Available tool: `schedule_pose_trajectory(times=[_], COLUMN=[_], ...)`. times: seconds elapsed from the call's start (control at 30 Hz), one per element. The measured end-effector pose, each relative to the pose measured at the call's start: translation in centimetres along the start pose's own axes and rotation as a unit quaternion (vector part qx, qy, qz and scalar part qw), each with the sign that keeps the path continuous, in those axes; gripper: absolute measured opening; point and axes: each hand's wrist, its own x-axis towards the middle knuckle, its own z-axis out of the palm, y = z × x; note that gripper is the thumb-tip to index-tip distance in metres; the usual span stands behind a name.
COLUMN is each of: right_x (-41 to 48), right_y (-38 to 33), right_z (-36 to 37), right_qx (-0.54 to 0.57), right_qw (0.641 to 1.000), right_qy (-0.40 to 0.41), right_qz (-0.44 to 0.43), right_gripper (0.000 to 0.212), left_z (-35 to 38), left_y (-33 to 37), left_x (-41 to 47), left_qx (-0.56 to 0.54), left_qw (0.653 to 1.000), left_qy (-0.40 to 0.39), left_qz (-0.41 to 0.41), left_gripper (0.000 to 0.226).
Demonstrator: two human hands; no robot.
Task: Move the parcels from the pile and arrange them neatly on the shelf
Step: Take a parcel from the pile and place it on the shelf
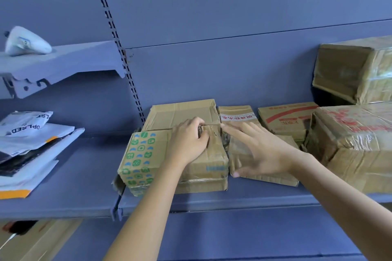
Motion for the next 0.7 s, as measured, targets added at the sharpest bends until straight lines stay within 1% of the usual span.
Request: schedule_pose_trajectory(times=[0.07,0.17,0.23,0.3,0.37,0.43,0.47,0.53,0.63,0.7], right_x=[0.9,2.2,2.6,2.8,2.8,2.7,2.7,2.8,3.0,3.1], right_y=[-2.2,-3.5,-3.3,-2.8,-2.7,-2.9,-3.3,-4.2,-5.0,-5.0], right_z=[0.1,1.3,2.1,2.7,3.2,3.3,3.0,2.3,0.0,-1.5], right_qx=[0.028,0.05,0.073,0.116,0.143,0.17,0.193,0.257,0.395,0.469], right_qw=[0.998,0.996,0.995,0.992,0.987,0.981,0.975,0.958,0.907,0.872], right_qy=[-0.005,-0.044,-0.03,-0.007,0.02,0.051,0.062,0.085,0.131,0.136], right_qz=[-0.047,-0.06,-0.064,-0.053,-0.064,-0.082,-0.087,-0.089,-0.063,-0.033], right_gripper=[0.118,0.124,0.126,0.126,0.115,0.107,0.105,0.101,0.095,0.091], left_z=[0.0,-0.6,-1.3,-1.8,-1.8,-2.3,-2.9,-4.3,-6.8,-8.2], left_y=[-0.1,-0.1,-0.3,-0.5,-0.7,-0.9,-1.1,-2.0,-3.4,-4.0], left_x=[0.0,-0.9,-1.8,-2.6,-3.2,-3.8,-4.1,-4.7,-5.2,-5.5], left_qx=[-0.05,-0.129,-0.194,-0.208,-0.19,-0.199,-0.205,-0.189,-0.097,-0.052], left_qw=[0.999,0.989,0.974,0.972,0.979,0.978,0.977,0.979,0.99,0.991], left_qy=[0.006,0.047,0.095,0.1,0.077,0.061,0.047,-0.005,-0.076,-0.113], left_qz=[-0.016,-0.046,-0.063,-0.048,-0.015,0.018,0.037,0.071,0.068,0.053], left_gripper=[0.023,0.027,0.03,0.026,0.02,0.023,0.03,0.051,0.076,0.087])
